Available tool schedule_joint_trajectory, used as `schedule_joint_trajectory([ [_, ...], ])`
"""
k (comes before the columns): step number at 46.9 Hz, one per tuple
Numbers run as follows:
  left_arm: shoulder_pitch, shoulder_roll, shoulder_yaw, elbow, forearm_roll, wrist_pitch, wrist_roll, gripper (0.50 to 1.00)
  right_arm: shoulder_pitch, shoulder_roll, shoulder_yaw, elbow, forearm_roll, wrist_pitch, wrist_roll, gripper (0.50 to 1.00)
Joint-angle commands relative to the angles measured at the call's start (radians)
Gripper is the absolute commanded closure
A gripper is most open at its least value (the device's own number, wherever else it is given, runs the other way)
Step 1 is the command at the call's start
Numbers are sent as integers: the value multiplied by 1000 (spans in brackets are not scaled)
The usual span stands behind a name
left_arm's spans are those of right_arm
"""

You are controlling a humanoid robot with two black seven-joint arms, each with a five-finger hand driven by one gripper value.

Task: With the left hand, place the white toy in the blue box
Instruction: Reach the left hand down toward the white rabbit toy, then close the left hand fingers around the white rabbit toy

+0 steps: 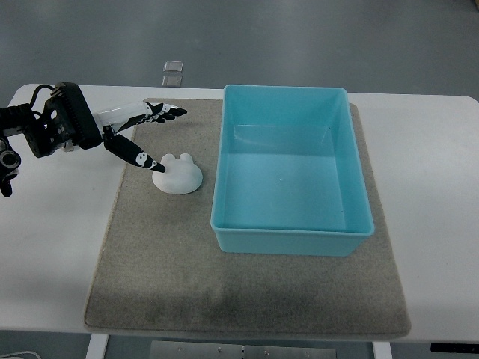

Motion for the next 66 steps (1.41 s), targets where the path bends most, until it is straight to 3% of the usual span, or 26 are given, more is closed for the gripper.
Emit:
schedule_joint_trajectory([
  [1, 14, 4, 1, -32, 35, 1, 0, 546, 0, 0, 0, -1, 0, 0, 0, 564],
  [10, 44, 25, 2, -91, 132, 36, 2, 561, 0, 0, 0, 0, 0, 0, 0, 564],
  [16, 48, 24, 15, -91, 173, 64, 6, 641, 0, 0, 0, 0, 0, 0, 0, 564],
  [27, 48, 21, 68, -93, 248, 147, 8, 688, 0, 0, 0, 0, 0, 0, 0, 564],
  [41, 48, 21, 88, -111, 259, 171, 9, 765, 0, 0, 0, 0, 0, 0, 0, 564],
  [53, 47, 15, 88, -111, 287, 183, 17, 1000, 0, 0, 0, 0, 0, 0, 0, 564],
  [66, 36, 22, 71, -111, 285, 196, 29, 1000, 0, 0, 0, -1, 0, 0, 0, 564],
])
